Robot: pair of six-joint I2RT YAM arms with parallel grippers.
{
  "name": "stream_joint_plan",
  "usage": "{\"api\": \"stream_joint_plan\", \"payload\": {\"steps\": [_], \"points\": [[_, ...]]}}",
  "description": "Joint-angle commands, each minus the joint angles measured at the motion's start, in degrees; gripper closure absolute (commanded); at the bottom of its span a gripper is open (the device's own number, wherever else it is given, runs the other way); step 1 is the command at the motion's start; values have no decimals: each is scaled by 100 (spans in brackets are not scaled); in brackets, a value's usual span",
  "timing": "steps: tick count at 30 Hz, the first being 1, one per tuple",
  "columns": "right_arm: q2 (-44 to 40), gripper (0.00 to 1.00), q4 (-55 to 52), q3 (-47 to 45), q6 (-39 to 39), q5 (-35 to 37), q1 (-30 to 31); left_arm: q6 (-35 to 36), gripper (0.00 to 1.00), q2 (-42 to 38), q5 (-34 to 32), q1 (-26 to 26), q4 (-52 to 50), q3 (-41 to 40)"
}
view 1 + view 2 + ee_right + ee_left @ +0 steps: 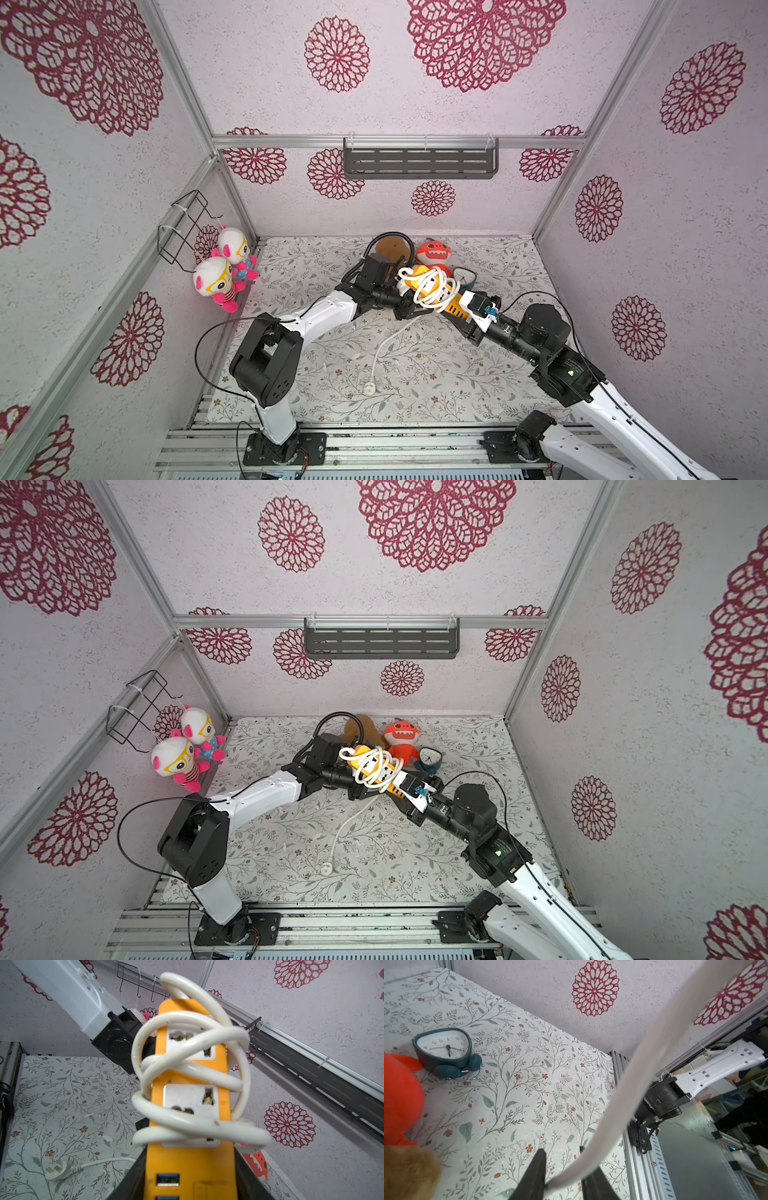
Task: Wrap the cord around the power strip
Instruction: Wrap the power cord around the power strip.
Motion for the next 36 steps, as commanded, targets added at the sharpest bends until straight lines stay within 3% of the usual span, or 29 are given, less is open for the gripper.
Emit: {"api": "stream_joint_plan", "payload": {"steps": [1,4,8,14,21,23,28,36], "points": [[-37,100,395,401,-55,146,11,-900,61,121,-318,-102,1793,-433],[21,100,273,526,-50,213,-10,-1281,58,423,-460,-140,2541,-682],[78,100,124,685,-45,338,-36,-1351,54,784,-644,-282,2715,-746],[71,100,-93,871,-29,542,-144,-1590,58,917,-1142,-344,3368,-1269],[125,100,-613,1197,115,563,-640,-1730,96,593,-1158,-345,3396,-1611],[134,100,-766,1274,240,749,-901,-1549,100,280,-1335,-352,3040,-1665],[74,100,-1247,1443,375,1136,-1622,-116,100,-609,-1844,-728,708,-1426],[394,100,-1863,1519,366,1169,-2131,806,100,-1583,-2168,-1011,-1044,-930]]}}
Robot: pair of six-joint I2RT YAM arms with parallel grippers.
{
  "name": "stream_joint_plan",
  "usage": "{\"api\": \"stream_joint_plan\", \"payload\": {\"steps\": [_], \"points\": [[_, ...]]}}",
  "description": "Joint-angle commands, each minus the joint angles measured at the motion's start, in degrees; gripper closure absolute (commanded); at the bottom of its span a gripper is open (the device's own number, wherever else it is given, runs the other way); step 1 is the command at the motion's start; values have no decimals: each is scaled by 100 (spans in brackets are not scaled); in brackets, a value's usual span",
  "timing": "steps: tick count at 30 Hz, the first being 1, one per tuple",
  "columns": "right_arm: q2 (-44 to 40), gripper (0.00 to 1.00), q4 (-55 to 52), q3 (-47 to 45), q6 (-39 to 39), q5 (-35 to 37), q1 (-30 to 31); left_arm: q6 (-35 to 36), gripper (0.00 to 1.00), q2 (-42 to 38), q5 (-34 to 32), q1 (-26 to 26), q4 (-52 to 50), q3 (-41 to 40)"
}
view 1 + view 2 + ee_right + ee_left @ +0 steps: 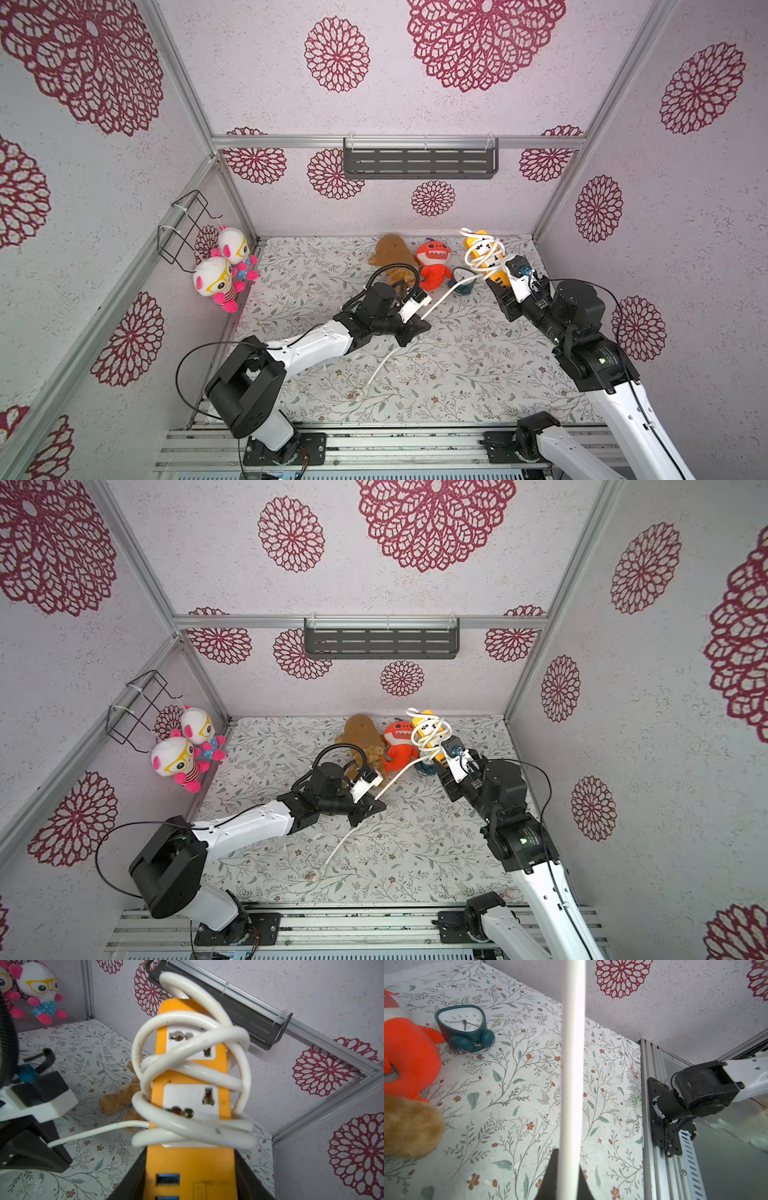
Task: Wrap the cord around the power strip
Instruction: Wrap the power cord around the power strip.
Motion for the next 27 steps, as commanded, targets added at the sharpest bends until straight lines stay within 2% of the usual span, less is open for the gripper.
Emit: {"api": "stream_joint_plan", "payload": {"steps": [1,3,11,14,20,25,27], "points": [[174,100,-13,209,47,215,-115,851,100,-433,-301,-206,-1266,482],[297,100,-147,109,-86,241,-121,1133,100,-645,-414,-282,-1703,781],[760,100,-643,-84,-498,-537,-44,2287,100,-1011,-845,-348,-2722,2020],[922,100,-765,-211,-592,-684,220,2688,100,-837,-775,-343,-3090,2549],[1226,100,-595,-452,-582,-492,839,3172,100,-257,-234,-387,-4097,3724],[1378,100,-499,-537,-774,-755,1109,3553,100,-84,-304,-404,-4447,4191],[1372,100,-487,-624,-974,-1092,1206,3736,100,-25,-479,-360,-4554,4360]]}}
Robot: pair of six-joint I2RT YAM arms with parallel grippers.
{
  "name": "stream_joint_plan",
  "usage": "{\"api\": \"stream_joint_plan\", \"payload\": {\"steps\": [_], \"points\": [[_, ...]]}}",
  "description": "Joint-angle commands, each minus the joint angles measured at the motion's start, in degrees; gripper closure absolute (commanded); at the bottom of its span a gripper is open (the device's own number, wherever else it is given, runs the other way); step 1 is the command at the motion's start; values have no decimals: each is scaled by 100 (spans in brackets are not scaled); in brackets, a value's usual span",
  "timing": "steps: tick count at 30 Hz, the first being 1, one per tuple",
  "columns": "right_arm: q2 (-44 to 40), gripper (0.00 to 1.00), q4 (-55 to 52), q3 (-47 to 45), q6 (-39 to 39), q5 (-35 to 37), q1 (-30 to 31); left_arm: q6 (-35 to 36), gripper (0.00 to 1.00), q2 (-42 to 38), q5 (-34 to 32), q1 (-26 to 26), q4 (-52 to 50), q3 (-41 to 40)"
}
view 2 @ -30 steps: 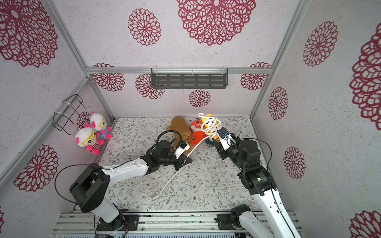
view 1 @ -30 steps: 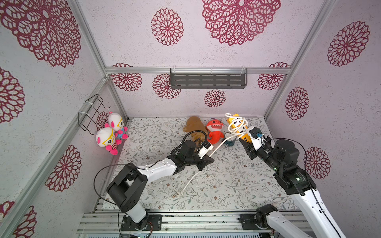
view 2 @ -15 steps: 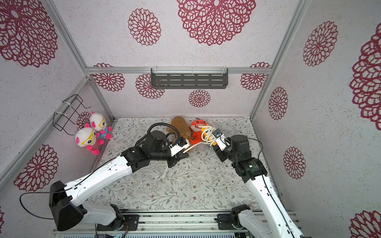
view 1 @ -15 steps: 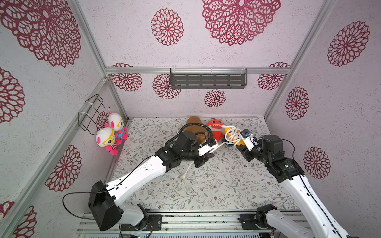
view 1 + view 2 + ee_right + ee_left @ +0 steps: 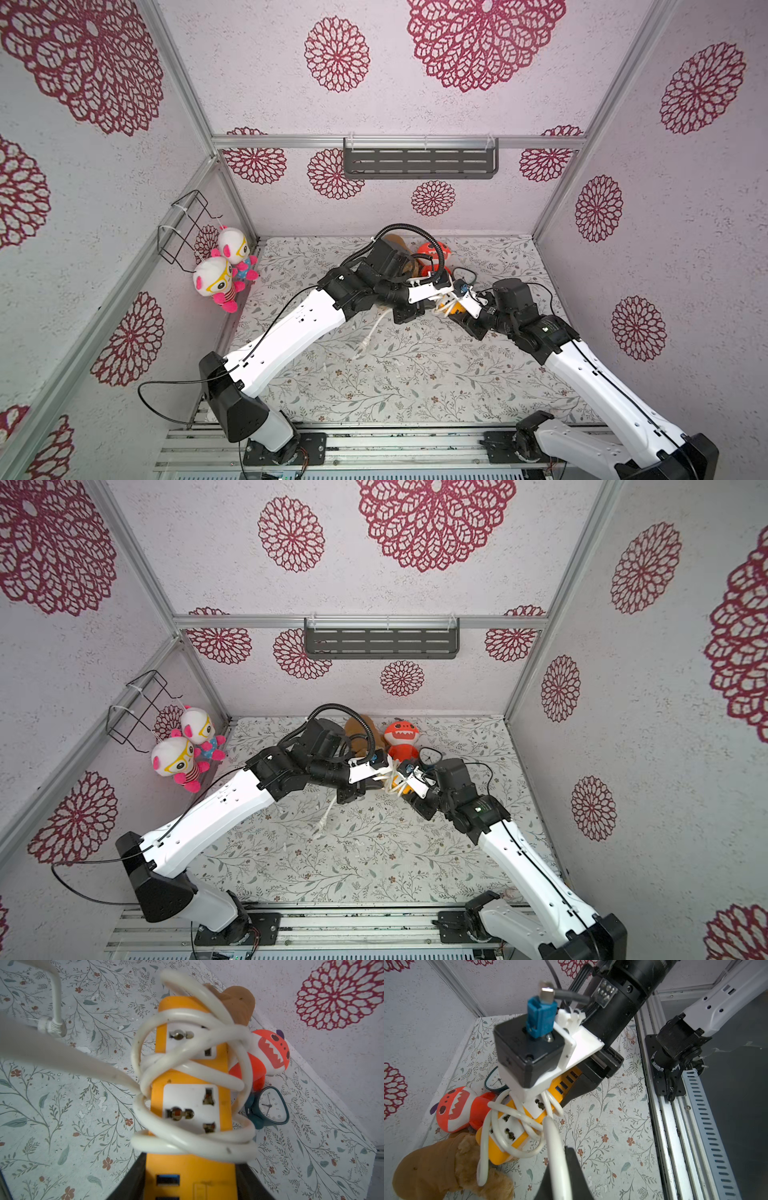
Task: Wrap the cord around the power strip
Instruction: Wrap the power cord around the power strip.
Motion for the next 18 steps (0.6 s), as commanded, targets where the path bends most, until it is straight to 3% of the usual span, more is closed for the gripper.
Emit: {"api": "stream_joint_plan", "payload": {"steps": [1,5,10,15,18], "points": [[-36,100,108,-146,-471,-511,214,627,100,-58,151,6,74,523],[-215,100,466,-443,-675,-1116,473,751,100,278,545,324,-331,1023],[-123,100,417,-335,-855,-1159,864,1081,100,979,564,383,-1271,1937],[-37,100,484,-262,-923,-1144,1216,1504,100,1434,-260,468,-1568,2404],[-152,100,812,-316,-910,-1295,1327,1509,100,1609,-208,637,-1716,2650]]}}
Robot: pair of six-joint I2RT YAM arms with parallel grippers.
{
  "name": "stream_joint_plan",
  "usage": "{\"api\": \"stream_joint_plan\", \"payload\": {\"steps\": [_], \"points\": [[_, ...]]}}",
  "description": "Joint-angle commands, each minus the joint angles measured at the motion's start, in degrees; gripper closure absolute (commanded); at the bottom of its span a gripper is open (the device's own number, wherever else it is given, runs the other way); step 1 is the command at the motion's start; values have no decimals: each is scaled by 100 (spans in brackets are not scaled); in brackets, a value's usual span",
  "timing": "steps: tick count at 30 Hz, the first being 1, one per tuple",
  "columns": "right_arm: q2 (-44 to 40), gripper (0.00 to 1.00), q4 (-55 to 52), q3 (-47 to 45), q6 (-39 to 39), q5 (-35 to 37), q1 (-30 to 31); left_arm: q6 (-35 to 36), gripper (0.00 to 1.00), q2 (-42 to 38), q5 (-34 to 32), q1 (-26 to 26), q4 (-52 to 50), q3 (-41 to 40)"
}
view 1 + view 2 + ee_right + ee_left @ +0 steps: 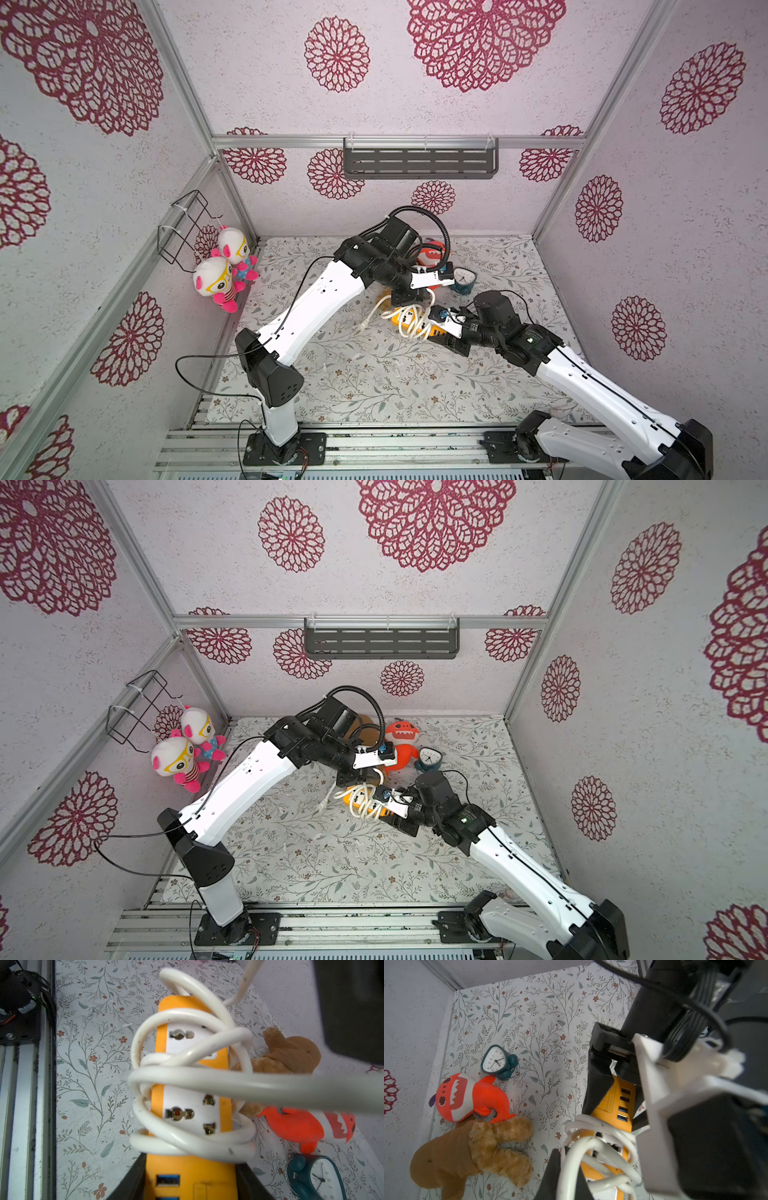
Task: Wrap the cord around the power strip
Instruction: Wrap the power cord around the power strip.
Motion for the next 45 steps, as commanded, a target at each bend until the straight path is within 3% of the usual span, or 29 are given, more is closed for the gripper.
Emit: {"api": "stream_joint_plan", "payload": {"steps": [1,3,8,19,25,31,38,45], "points": [[-218,100,460,16,-288,-598,279,233,98,54,19,278,440,350],[-432,100,877,-104,-201,-735,290,115,90,60,325,440,568,238],[-754,100,1332,-41,-2,-886,290,-21,83,29,180,594,1220,-497],[-1082,100,2221,-17,355,-1120,290,-1140,71,49,2218,1055,2554,-1404],[-1199,100,2627,-102,493,-710,281,-2509,62,-94,2917,1057,4421,-2735],[-1125,100,2540,-10,614,-666,251,-4025,49,-603,2687,1055,7311,-4403],[-1066,100,2475,199,835,-706,194,-4998,44,-591,2518,935,9106,-5412],[-943,100,2286,468,903,-778,160,-5555,43,-155,2376,623,10158,-5602]]}}
